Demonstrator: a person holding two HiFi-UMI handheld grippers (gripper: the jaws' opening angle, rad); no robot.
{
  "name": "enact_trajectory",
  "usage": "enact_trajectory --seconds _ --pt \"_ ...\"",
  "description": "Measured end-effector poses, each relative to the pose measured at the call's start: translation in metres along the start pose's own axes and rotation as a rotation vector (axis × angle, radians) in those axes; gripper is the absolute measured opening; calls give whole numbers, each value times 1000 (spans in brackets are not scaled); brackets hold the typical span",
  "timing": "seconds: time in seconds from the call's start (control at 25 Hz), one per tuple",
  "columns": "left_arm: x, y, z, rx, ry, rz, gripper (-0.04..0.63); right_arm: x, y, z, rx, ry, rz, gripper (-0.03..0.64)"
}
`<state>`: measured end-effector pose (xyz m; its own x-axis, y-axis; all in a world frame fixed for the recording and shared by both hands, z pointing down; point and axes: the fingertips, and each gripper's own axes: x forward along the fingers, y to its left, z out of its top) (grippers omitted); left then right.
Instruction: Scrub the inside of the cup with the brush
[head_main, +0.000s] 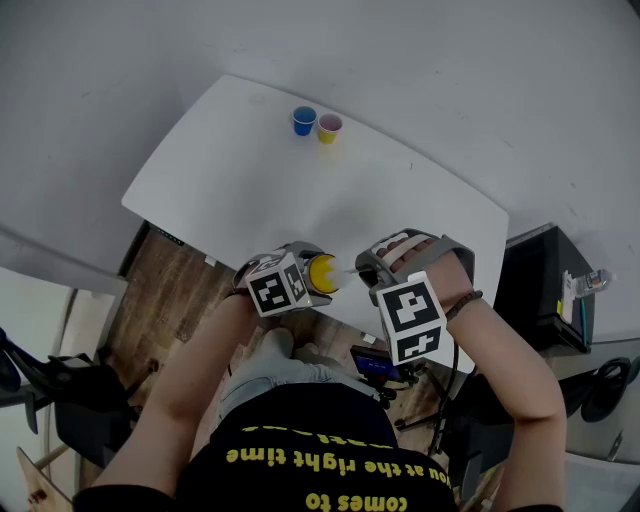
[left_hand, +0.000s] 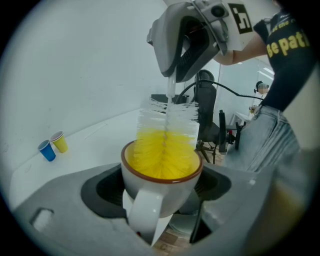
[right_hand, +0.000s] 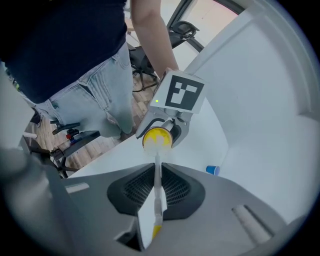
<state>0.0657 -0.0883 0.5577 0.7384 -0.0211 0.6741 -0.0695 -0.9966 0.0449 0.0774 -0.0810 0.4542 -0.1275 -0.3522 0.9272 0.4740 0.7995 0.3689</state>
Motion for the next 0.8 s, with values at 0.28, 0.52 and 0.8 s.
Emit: enact_trajectory --seconds 0.28,0.52,0.8 --pt "-5 1 3 4 -15 12 411 -1 2 -13 86 9 44 49" --pt "-4 0 2 5 -13 11 411 0 13 -11 109 -8 79 49" --pt "0 -6 2 11 -8 -2 411 -7 19 1 100 -52 89 49"
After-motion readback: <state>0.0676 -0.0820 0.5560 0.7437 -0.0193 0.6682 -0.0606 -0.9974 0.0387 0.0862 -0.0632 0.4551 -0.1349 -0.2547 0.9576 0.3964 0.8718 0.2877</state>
